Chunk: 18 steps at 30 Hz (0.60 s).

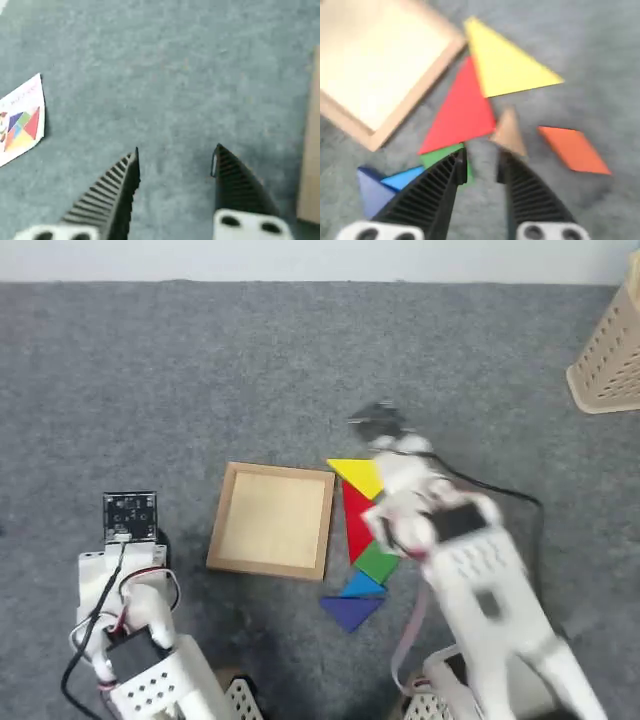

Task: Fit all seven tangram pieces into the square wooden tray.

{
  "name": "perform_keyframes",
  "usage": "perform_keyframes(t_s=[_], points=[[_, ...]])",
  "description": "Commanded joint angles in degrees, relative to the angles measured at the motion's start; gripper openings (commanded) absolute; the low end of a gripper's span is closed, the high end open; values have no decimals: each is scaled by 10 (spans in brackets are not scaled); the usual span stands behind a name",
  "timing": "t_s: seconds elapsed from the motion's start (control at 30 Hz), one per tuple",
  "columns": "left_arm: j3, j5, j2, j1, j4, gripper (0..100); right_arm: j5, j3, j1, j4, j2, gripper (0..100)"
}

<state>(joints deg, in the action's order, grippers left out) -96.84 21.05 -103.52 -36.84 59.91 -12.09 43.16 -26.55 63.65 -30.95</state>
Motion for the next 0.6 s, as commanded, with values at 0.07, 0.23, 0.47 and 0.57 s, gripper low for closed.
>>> perform_keyframes(t_s=[0.07, 0.23, 0.47, 0.57], points=[[3, 0, -4, 3, -1, 218, 46, -91, -49, -18, 150, 244], [3, 1, -4, 34, 10, 218, 87, -105, -80, -72, 219, 243], [3, 4, -4, 51, 16, 218, 117, -124, -80, -95, 289, 243], [3, 4, -5, 51, 16, 218, 138, -133, -79, -95, 316, 243]])
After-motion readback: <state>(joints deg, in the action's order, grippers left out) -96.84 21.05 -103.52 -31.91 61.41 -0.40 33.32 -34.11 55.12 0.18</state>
